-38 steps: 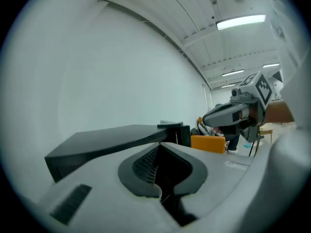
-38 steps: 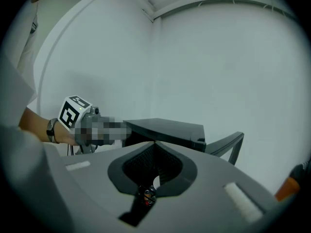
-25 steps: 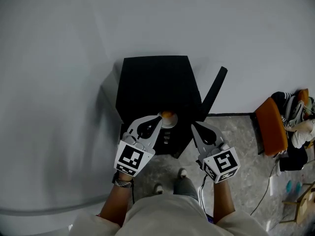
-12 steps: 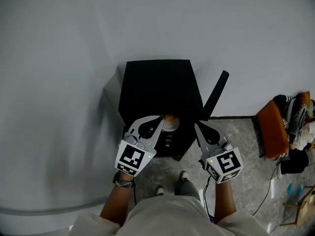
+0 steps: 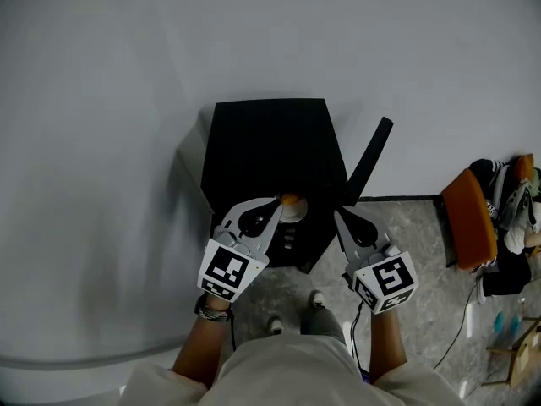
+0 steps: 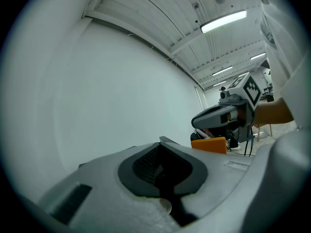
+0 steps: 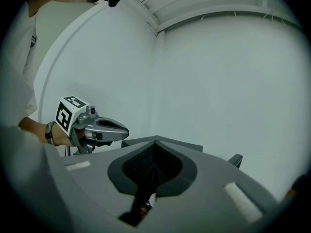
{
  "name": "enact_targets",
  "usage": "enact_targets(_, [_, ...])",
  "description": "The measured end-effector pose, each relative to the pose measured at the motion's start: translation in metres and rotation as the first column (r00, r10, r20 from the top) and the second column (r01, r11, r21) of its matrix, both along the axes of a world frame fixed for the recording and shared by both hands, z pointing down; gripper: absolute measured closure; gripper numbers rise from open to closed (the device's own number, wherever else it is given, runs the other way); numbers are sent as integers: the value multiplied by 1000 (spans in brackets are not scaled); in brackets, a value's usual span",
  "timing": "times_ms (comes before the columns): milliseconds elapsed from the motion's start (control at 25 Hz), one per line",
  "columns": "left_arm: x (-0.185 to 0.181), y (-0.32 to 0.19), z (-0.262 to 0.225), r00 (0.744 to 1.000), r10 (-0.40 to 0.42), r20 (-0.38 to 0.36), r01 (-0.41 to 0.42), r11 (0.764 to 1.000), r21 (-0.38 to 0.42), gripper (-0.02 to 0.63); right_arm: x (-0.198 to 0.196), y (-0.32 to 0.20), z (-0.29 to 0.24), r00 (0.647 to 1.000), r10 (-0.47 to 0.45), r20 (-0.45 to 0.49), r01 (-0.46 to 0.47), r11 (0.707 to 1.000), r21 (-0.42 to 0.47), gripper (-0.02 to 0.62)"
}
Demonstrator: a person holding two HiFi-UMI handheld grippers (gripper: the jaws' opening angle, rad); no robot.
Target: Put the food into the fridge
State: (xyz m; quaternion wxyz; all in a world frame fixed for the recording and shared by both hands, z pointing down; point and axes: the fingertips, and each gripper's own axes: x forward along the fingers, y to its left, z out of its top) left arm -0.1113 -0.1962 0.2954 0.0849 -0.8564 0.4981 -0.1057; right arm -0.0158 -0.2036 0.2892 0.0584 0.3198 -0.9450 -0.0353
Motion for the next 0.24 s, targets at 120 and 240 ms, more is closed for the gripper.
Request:
enact_targets(120, [1,-1,1,1000,4,2,-4,1000,-4,603,1,-1,1,1000,4,-1,-4,1000,-3,589])
enact_targets(240, [3,-1,3,1000,9,4,-9,1000,-9,603,2,-2,2,1000,6,-2,-6,1000,-7,589])
